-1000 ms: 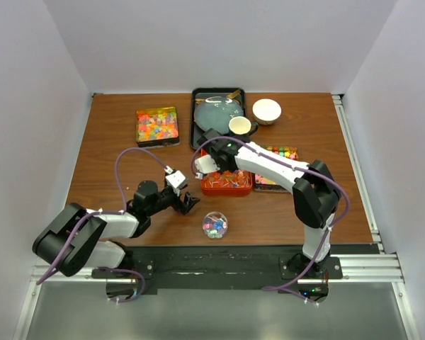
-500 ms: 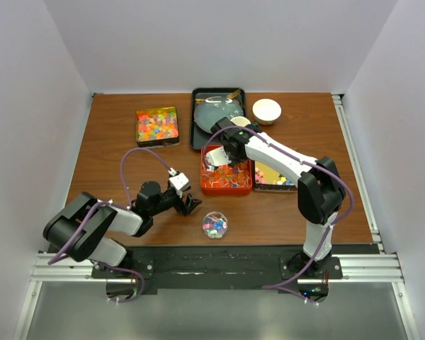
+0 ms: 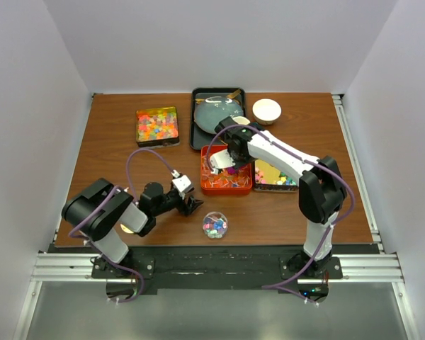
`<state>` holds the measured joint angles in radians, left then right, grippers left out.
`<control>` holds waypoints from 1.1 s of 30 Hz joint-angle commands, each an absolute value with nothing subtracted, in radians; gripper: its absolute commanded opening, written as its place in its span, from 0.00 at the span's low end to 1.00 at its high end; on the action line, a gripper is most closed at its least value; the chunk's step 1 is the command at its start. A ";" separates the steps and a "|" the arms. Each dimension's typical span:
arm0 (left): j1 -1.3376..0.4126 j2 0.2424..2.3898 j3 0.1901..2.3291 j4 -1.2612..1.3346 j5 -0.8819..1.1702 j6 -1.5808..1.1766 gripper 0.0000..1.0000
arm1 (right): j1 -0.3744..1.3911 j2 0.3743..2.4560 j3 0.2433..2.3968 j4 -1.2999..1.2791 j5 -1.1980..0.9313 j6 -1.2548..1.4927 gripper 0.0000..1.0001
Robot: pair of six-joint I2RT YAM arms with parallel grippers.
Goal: Pack the candies
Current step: Scoop the fake candies from the storage box.
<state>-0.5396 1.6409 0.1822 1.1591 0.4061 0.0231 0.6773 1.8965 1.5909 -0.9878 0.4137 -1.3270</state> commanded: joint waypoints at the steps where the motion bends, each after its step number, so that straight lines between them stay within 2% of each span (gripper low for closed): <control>1: -0.563 1.699 0.206 1.313 0.434 0.068 0.67 | 0.640 1.917 1.585 -1.106 0.348 -1.396 0.00; 9: -0.583 1.761 0.241 1.356 0.419 0.035 0.67 | 0.644 2.031 1.721 -1.147 0.370 -1.344 0.00; 16: -0.589 1.919 0.265 1.541 0.399 -0.049 0.64 | 0.680 2.074 1.767 -1.166 0.382 -1.325 0.00; 28: -0.589 1.983 0.268 1.621 0.367 -0.063 0.63 | 0.776 2.108 1.741 -1.126 0.324 -1.324 0.00; 33: -0.589 2.039 0.304 1.660 0.339 -0.080 0.63 | 0.804 2.111 1.695 -1.074 0.217 -1.296 0.00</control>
